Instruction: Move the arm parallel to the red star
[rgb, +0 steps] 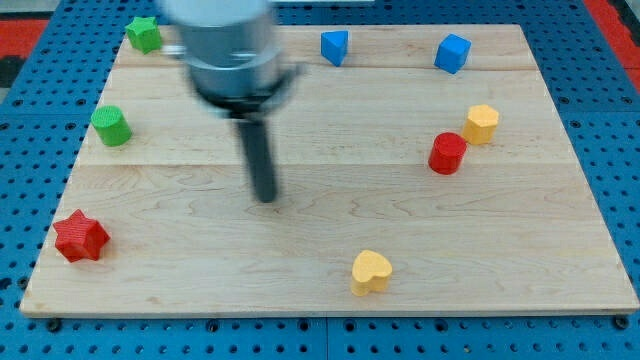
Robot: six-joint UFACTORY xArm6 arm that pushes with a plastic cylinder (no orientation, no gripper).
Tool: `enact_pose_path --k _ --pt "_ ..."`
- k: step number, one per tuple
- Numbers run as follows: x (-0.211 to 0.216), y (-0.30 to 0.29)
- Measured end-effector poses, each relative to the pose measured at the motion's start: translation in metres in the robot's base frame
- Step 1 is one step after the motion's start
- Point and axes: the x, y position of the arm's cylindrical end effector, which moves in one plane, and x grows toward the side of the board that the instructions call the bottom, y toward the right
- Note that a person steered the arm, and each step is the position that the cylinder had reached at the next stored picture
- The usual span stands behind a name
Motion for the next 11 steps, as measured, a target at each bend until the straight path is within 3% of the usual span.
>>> enact_pose_path --k 1,2,11 --pt "0.0 0.061" --pt "0.0 0.071" --pt "0.03 0.076"
